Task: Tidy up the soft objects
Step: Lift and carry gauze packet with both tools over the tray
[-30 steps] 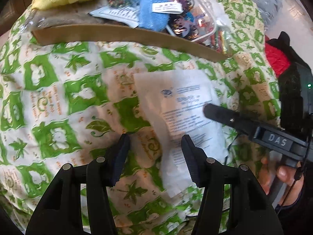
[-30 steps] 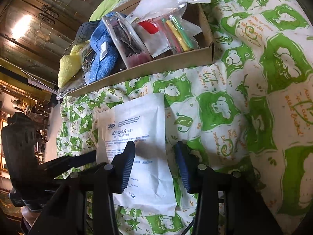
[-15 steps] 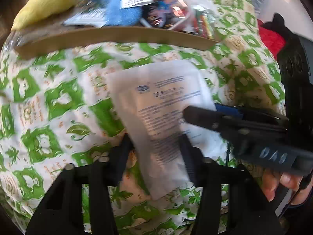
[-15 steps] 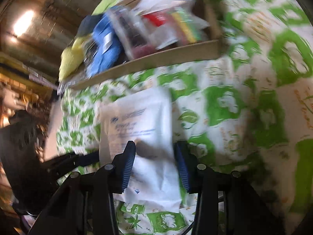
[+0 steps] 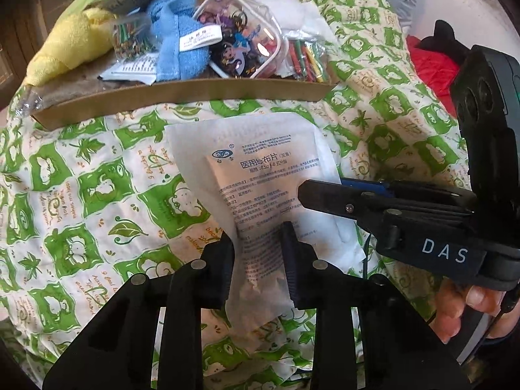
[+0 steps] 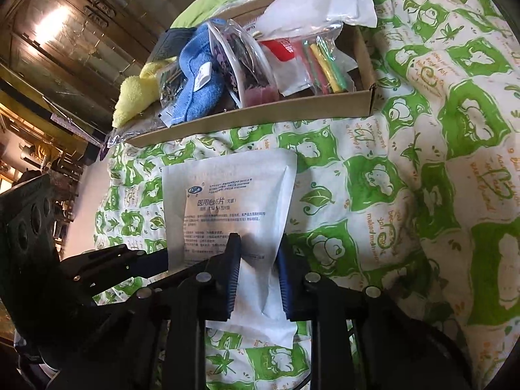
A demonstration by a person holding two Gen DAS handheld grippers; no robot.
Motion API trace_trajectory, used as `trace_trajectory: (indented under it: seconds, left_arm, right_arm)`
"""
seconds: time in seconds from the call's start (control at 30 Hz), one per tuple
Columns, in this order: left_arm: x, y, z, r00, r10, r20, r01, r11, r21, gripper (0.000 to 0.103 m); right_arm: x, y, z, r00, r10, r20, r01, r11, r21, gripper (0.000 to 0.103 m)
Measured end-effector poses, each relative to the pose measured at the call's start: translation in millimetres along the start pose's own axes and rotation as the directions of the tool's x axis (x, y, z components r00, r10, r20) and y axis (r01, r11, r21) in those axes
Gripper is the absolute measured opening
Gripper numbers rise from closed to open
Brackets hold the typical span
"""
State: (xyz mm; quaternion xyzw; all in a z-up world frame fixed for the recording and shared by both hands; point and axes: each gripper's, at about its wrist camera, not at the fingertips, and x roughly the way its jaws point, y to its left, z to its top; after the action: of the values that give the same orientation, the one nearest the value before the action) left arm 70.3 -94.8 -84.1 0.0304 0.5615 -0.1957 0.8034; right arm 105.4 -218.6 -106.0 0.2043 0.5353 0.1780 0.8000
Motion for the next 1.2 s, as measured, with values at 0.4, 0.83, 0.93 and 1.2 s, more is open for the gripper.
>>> trace_trajectory:
  seconds: [0.4, 0.83, 0.93, 1.2]
  left_arm:
    - [-26, -12, -4, 0.996, 0.058, 0.07, -0.061, 0.997, 0.043, 0.027]
    - [-43, -22, 6, 0.991, 0.064, 0.116, -0.07, 0.996, 0.051, 0.027]
    - [-45, -23, 9, 0.991, 0.061, 0.121, -0.067, 0.996, 0.05, 0.027]
    - [-65, -17, 43, 0.985, 0.061, 0.161, -0.068, 0.997, 0.044, 0.027]
  right_arm:
    - [-25, 5, 0, 0.998, 0.012, 0.054, -0.011, 1.0, -0.02, 0.021]
    - [-42, 8, 7, 0.997, 0.013, 0.081, -0.012, 1.0, -0.015, 0.021]
    - [-43, 8, 9, 0.997, 0.013, 0.079, -0.012, 1.0, -0.013, 0.021]
    - [-53, 21, 35, 0.996, 0.003, 0.089, 0.001, 0.999, -0.045, 0.023]
